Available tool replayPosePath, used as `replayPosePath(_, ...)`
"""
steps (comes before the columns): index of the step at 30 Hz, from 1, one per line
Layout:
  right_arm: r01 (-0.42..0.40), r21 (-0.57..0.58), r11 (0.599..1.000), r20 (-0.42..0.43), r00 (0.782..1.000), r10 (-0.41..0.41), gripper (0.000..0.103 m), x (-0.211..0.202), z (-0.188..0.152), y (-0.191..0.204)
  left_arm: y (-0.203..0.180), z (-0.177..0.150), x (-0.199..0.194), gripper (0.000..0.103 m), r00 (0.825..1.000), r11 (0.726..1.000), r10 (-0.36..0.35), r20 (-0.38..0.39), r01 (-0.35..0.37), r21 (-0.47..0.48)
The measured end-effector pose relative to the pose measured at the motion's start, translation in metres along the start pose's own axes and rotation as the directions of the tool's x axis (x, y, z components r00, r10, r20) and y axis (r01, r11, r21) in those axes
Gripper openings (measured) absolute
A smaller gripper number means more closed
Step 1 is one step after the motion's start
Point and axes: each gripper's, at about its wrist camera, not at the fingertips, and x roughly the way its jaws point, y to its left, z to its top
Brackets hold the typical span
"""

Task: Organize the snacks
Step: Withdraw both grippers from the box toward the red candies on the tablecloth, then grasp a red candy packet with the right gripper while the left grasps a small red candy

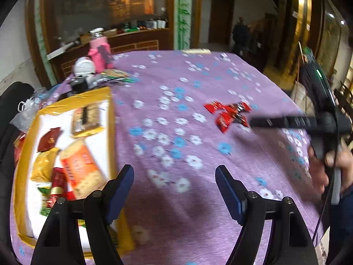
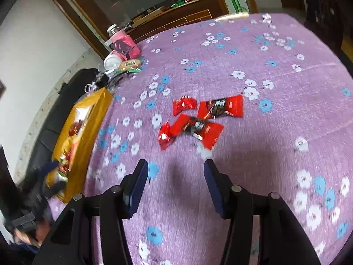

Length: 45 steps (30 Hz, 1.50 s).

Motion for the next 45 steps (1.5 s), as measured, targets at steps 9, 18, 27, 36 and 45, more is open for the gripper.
replayPosePath(9, 0.09, -0.006, 0.996, -0.019, 0.996, -0.09, 0.04, 0.048, 0.046, -0.007, -0.017, -0.01, 0.008, 0.079, 0.999, 0.998, 0.01, -0.037, -0.007, 0.06)
replayPosePath(18, -0.063, -0.041, 0.997, -0.093, 0.994, 0.059, 0.039, 0.047, 0.02, 0.007, -0.018, -0.004, 0.02, 0.082, 0.998, 0.999, 0.014, -0.057, -0.011, 0.053)
replayPosePath(27, 0.05, -0.281, 0.958, -0.075, 0.994, -0.074, 0.039, 0.052, 0.002, 0.04, -0.019, 0.007, 0.035, 0.082, 0.995, 0.999, 0.03, -0.093, -0.028, 0.024)
replayPosePath(36, 0.179, -0.332, 0.926, -0.021, 0.98, -0.197, 0.028, 0.051, 0.0, 0.037, -0.016, 0.046, 0.073, 0.085, 0.99, 0.993, -0.015, -0.141, -0.002, -0.119)
replayPosePath(45, 0.154, -0.211, 0.965, -0.011, 0.987, -0.16, 0.028, 0.044, 0.008, 0.015, -0.029, 0.075, 0.13, 0.056, 0.976, 0.982, -0.037, -0.215, -0.005, -0.191)
